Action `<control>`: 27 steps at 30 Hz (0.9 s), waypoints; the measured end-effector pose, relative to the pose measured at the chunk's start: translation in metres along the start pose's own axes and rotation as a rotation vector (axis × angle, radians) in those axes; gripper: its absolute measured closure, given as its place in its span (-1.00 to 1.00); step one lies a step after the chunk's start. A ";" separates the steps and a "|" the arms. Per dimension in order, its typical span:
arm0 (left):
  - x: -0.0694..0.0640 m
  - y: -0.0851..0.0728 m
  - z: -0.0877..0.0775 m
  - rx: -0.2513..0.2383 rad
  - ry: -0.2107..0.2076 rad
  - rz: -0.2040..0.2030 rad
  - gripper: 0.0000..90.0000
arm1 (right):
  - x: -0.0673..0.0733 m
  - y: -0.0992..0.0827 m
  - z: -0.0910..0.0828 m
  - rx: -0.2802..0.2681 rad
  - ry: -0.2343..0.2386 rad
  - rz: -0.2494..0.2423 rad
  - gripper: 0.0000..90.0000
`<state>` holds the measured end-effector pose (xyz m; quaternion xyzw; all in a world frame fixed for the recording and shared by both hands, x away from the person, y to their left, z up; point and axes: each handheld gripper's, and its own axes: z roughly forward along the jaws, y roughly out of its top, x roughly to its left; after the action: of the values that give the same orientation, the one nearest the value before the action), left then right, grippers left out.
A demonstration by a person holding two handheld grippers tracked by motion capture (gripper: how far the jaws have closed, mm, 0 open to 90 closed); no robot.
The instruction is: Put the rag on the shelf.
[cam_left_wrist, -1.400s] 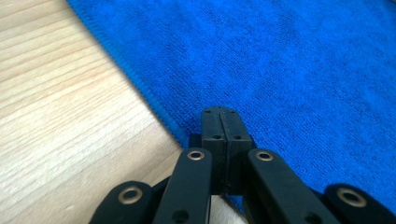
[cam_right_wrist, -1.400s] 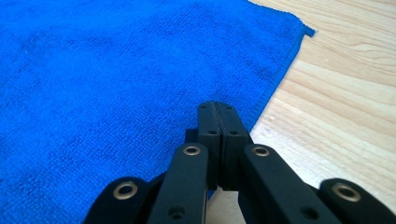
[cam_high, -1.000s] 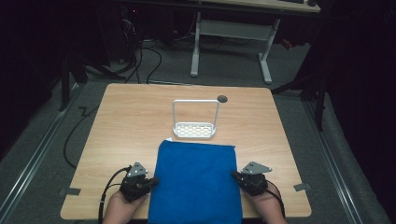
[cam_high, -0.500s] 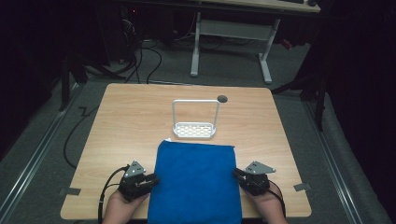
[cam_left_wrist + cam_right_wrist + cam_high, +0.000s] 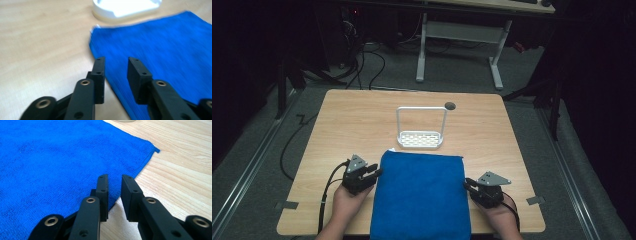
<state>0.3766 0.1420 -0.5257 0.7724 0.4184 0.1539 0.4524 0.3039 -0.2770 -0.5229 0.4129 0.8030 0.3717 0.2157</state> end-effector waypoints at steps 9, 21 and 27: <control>0.016 0.025 0.040 0.009 0.023 -0.042 0.62 | -0.002 -0.002 -0.002 -0.001 -0.002 0.003 0.70; 0.021 0.028 0.055 0.090 0.023 -0.096 0.56 | -0.004 -0.001 0.002 -0.002 -0.006 0.021 0.64; 0.021 0.028 0.056 0.097 0.035 -0.092 0.65 | -0.012 0.007 0.008 -0.007 -0.024 0.084 0.50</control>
<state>0.4377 0.1194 -0.5359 0.7704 0.4683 0.1262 0.4137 0.3193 -0.2811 -0.5222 0.4500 0.7809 0.3783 0.2112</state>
